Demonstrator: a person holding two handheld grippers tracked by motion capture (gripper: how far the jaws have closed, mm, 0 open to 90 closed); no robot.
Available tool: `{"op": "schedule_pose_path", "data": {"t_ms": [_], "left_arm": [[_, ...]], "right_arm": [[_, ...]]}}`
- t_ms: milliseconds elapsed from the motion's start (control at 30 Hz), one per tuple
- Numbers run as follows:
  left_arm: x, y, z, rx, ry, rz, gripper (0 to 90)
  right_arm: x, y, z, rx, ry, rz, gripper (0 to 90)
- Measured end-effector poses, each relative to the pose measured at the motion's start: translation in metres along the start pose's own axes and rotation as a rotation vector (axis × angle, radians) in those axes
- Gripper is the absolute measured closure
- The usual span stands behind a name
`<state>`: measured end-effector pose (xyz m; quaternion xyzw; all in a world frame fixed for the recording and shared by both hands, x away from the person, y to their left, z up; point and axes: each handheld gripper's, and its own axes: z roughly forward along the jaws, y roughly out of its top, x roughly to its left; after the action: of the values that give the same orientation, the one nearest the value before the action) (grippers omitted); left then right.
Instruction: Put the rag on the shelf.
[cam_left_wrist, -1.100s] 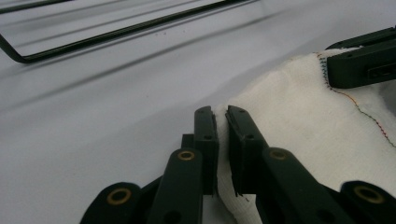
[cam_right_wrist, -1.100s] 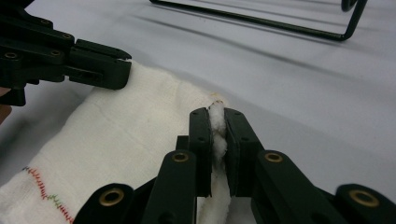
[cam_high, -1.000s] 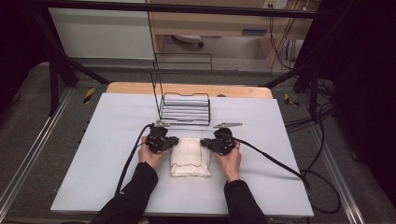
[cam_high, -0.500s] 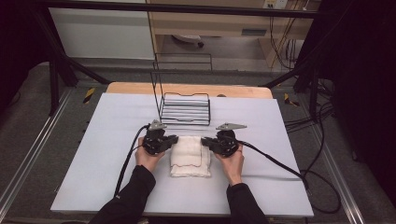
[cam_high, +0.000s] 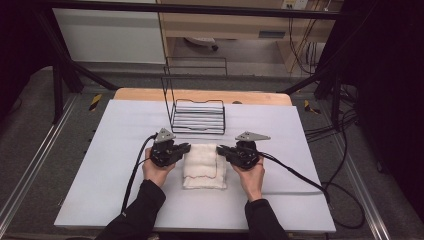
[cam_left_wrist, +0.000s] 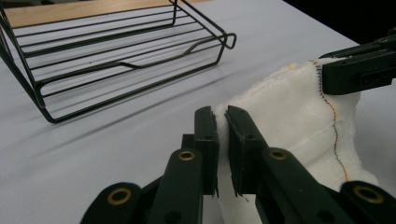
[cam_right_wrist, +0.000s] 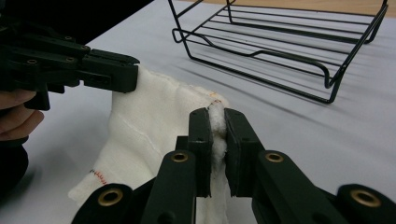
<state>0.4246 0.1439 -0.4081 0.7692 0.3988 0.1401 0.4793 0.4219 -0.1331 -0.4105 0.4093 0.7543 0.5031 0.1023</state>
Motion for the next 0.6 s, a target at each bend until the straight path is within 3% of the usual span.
{"op": "schedule_pose_path", "data": {"t_ms": [600], "left_arm": [[-0.01, 0.011, -0.026, -0.124, -0.008, 0.029, 82.8]], "right_arm": [[0.019, 0.019, -0.024, -0.1, -0.016, -0.083, 82.3]]}}
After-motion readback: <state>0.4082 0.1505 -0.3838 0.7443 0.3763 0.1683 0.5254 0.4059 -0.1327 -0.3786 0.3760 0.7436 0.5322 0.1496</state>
